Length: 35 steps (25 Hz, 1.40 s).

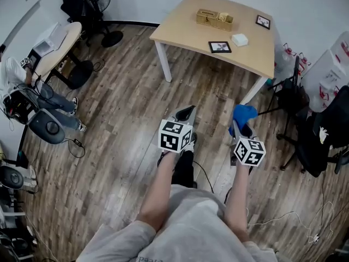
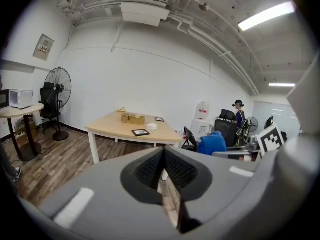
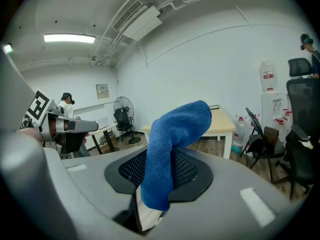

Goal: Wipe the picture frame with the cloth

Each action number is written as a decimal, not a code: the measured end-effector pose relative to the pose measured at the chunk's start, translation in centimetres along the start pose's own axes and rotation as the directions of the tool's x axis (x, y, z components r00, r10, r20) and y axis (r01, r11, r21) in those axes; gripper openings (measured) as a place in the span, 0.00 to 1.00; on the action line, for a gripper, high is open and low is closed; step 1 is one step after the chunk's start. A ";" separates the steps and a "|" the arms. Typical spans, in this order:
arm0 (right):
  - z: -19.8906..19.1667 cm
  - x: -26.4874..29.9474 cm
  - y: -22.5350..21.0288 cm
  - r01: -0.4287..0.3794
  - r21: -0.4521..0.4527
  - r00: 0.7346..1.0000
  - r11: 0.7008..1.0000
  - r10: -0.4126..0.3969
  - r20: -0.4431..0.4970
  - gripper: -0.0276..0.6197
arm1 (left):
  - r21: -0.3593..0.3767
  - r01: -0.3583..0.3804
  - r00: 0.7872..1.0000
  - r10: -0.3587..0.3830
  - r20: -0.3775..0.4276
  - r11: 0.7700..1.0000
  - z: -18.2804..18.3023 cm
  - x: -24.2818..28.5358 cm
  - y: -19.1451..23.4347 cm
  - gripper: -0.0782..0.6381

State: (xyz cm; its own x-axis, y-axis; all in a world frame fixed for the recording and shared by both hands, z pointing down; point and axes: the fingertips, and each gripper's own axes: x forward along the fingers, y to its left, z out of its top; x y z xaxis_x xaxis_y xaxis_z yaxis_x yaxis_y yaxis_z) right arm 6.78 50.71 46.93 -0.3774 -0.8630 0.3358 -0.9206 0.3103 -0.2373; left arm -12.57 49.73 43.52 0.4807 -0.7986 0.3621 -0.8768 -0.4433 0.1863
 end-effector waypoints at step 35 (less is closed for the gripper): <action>10.1 36.8 -10.4 0.114 0.027 0.981 0.993 -0.108 -0.158 0.21 | -0.045 0.045 0.990 -0.051 -0.135 0.998 12.0 33.6 24.0 0.18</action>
State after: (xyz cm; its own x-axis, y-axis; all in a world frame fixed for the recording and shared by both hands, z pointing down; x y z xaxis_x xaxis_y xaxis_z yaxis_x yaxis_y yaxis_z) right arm 3.52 11.73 52.60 -0.2869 -0.8175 0.4994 -0.9545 0.1994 -0.2219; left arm -17.31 7.41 49.18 0.5185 -0.7129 0.4721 -0.8540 -0.4600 0.2431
